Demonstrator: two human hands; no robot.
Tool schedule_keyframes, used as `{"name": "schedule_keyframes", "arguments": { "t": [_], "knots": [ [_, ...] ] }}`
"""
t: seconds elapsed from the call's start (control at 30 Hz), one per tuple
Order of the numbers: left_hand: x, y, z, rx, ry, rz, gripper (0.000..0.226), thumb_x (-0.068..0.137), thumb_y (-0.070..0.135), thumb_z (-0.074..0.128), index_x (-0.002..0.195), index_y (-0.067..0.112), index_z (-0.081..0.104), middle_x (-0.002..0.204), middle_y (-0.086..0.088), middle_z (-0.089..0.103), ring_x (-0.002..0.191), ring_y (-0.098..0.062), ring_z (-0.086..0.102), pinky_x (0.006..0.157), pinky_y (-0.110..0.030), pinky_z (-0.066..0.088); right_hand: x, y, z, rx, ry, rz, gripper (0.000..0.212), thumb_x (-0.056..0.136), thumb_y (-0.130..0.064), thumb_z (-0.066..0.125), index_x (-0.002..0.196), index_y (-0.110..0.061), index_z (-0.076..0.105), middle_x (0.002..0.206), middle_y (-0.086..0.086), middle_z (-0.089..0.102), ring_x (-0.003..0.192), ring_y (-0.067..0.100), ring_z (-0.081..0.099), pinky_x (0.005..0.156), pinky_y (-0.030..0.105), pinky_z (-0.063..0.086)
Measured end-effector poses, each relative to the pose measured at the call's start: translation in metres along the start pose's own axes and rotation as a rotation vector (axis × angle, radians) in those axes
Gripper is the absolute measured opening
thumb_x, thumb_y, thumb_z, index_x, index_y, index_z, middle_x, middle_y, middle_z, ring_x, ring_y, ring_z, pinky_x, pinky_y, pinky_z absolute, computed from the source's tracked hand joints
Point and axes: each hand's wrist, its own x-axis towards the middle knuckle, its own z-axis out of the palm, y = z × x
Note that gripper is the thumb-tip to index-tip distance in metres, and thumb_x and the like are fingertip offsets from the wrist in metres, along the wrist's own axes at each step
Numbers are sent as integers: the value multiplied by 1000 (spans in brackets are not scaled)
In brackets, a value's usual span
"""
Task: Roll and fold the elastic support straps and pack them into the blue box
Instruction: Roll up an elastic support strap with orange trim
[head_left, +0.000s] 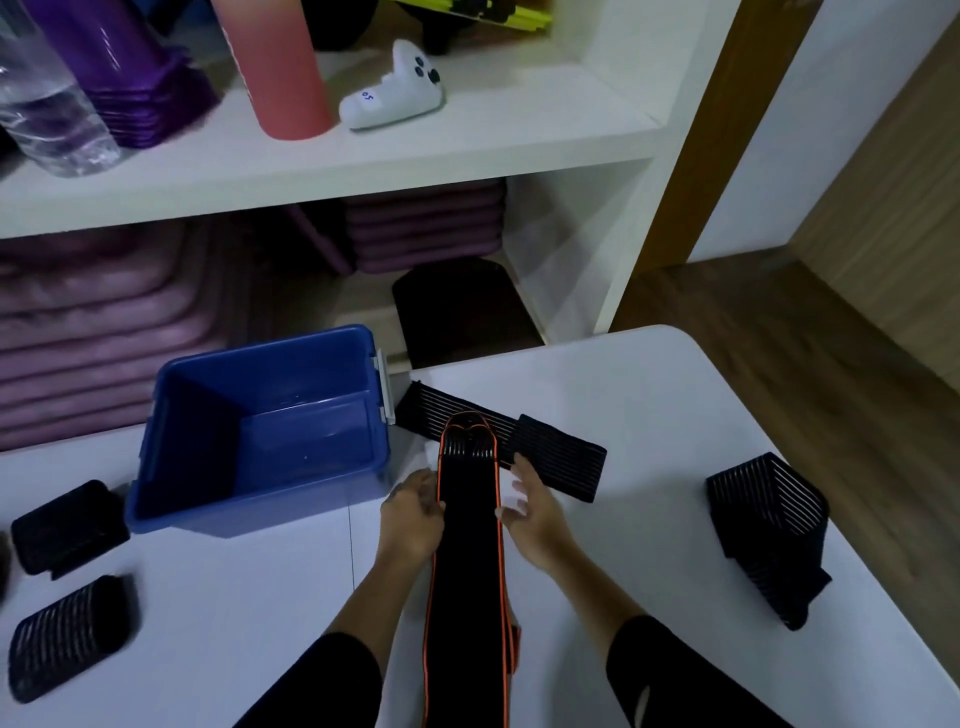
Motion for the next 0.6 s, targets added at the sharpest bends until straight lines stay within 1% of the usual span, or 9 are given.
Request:
{"name": "schedule_keyframes", "arguments": {
  "t": [0.03, 0.1, 0.17, 0.23, 0.3, 0.37, 0.5, 0.57, 0.6],
  "knots": [
    [-5, -3, -1, 9, 31, -11, 35, 87, -2, 46, 120, 7, 57, 112, -11, 64, 105, -28, 60, 85, -24, 44, -7, 2, 1, -45, 45, -2, 64, 87, -2, 57, 144, -12, 30, 137, 8, 44, 119, 20, 49, 92, 21, 39],
    [-16, -10, -4, 4, 49, -61, 31, 90, 5, 47, 120, 8, 55, 115, -13, 63, 95, -23, 59, 78, -21, 42, -21, 4, 1, -132, 104, 22, 51, 87, -8, 58, 134, -13, 41, 126, 8, 50, 99, 15, 53, 80, 18, 38],
    [-27, -18, -4, -3, -9, -149, 28, 89, 17, 54, 116, 11, 53, 106, -11, 64, 83, -17, 55, 73, -22, 41, -35, 9, 2, -196, 64, 85, 41, 87, -18, 60, 125, -13, 45, 107, 3, 57, 85, 10, 52, 67, 15, 38],
    [-35, -27, -2, -6, -90, -274, 28, 84, 31, 63, 106, 14, 56, 98, -5, 63, 83, -17, 56, 74, -24, 45, -47, 13, 3, -205, -10, 168, 34, 87, -26, 62, 115, -15, 47, 88, -2, 58, 74, 9, 53, 57, 12, 39],
    [-41, -34, 0, 15, -162, -342, 24, 77, 39, 67, 90, 18, 64, 94, -3, 67, 85, -17, 60, 78, -25, 50, -53, 18, 5, -209, -47, 214, 28, 84, -28, 64, 105, -16, 50, 86, 3, 63, 73, 15, 59, 61, 20, 49],
    [-44, -38, -1, 13, -228, -363, 21, 71, 36, 72, 83, 19, 67, 92, -5, 69, 86, -19, 64, 81, -30, 55, -58, 21, 6, -230, -63, 228, 31, 80, -27, 68, 102, -15, 51, 90, 7, 66, 79, 18, 62, 68, 25, 51],
    [-49, -41, -3, -23, -325, -356, 45, 68, 15, 74, 108, 15, 53, 105, -3, 58, 101, -22, 58, 82, -29, 51, -66, 24, 8, -156, -73, 246, 52, 75, -15, 74, 118, -12, 45, 92, 4, 61, 80, 16, 60, 66, 22, 51],
    [-53, -43, -1, -38, -308, -313, 47, 70, 9, 73, 111, 15, 50, 103, -2, 58, 97, -20, 57, 75, -25, 50, -70, 23, 10, -182, -81, 202, 56, 75, -11, 74, 123, -12, 45, 100, 5, 60, 87, 15, 58, 61, 15, 45],
    [-56, -45, -1, -51, -291, -287, 46, 71, 7, 72, 111, 15, 51, 100, -2, 60, 92, -17, 58, 68, -21, 48, -73, 23, 10, -190, -82, 183, 59, 73, -12, 75, 125, -13, 45, 106, 5, 60, 92, 15, 58, 63, 14, 44]
  ]
}}
